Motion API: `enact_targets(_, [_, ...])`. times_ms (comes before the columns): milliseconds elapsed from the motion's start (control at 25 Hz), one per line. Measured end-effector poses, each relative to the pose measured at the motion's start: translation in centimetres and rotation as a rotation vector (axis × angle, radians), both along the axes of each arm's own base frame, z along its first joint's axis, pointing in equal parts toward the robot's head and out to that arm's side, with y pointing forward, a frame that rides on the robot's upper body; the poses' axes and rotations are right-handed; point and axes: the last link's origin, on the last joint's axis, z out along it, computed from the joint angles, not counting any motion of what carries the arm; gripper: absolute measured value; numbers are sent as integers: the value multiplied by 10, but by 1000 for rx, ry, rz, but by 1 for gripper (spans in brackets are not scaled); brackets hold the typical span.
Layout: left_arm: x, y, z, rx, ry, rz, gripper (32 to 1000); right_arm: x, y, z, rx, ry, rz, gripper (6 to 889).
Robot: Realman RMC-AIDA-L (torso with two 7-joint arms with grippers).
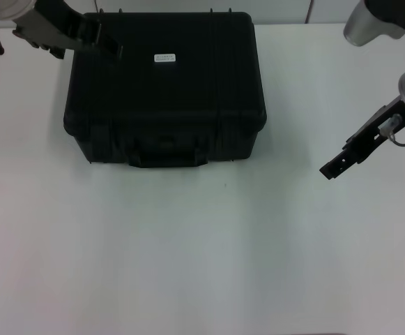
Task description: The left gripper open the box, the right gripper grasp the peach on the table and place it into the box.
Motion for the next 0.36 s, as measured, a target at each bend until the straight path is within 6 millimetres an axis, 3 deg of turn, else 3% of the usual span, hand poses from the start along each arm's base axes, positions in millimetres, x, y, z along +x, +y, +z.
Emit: enact_targets(360, [0, 0, 0, 0, 0, 0, 861, 0, 0, 0, -1, 0, -1, 852])
